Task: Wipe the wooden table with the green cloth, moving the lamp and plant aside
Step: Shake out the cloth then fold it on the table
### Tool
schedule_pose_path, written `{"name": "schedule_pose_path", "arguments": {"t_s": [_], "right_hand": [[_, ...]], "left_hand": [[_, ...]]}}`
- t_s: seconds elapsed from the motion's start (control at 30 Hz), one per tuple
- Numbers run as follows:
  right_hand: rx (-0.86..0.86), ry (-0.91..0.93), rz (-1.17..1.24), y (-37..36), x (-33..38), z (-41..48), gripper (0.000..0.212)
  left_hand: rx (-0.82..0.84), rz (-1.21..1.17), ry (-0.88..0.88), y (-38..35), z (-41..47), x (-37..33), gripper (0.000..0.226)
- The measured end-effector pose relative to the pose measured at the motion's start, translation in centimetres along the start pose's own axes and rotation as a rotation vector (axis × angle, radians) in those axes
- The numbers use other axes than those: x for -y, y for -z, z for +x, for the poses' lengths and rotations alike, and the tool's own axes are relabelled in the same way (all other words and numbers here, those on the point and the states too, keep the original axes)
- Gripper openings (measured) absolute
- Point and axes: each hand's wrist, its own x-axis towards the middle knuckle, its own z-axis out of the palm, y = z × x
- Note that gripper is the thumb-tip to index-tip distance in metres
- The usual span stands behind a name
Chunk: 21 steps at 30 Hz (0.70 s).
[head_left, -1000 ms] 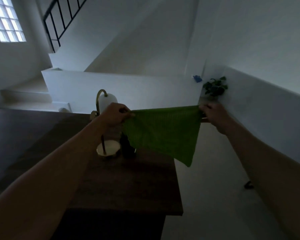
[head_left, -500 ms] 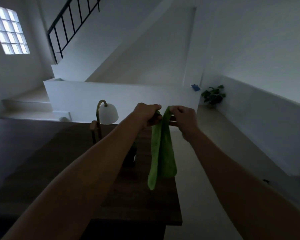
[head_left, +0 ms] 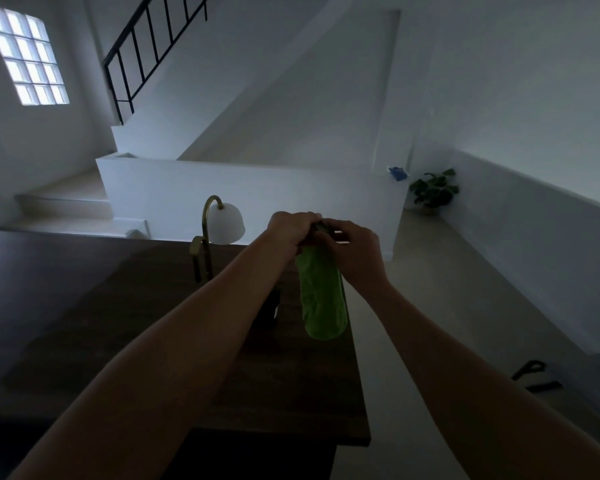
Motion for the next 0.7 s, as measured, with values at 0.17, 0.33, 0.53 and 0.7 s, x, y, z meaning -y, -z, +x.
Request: {"name": "schedule_pose_path", "arguments": {"t_s": [0.17, 0.33, 0.53, 0.7], "right_hand": [[0.002, -0.030, 0.003, 0.6, 0.0, 0.8, 0.018], [0.065, -0.155, 0.041, 1.1, -0.3, 2.2, 0.022], [0.174, -0.201, 0.097, 2.2, -1.1, 3.5, 0.013], [0.147, -0.249, 0.156, 3.0, -2.2, 4.1, 0.011]], "left_hand": [[0.032, 0.208, -0.105, 1.0, 0.5, 0.5, 0.027], [0.117, 0.633, -0.638, 3.0, 0.8, 1.3, 0.030], [0.402, 0.594, -0.587, 3.9, 0.7, 1.8, 0.020], [0.521, 0.670, -0.551, 3.4, 1.0, 3.3, 0.016]]}}
